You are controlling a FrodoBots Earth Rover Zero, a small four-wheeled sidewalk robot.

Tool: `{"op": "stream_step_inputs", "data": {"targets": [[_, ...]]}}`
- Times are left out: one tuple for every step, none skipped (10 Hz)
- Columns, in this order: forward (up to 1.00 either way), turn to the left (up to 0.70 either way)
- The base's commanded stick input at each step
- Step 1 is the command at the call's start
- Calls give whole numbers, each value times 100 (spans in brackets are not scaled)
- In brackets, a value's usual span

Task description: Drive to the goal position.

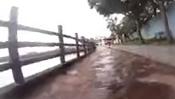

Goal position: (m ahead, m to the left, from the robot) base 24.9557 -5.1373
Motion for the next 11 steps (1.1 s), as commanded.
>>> {"op": "stream_step_inputs", "data": {"targets": [[100,-4],[100,-5],[100,-5],[100,-10],[100,-18],[100,-18],[100,-20],[100,-26],[100,-29],[100,-29],[100,-29]]}}
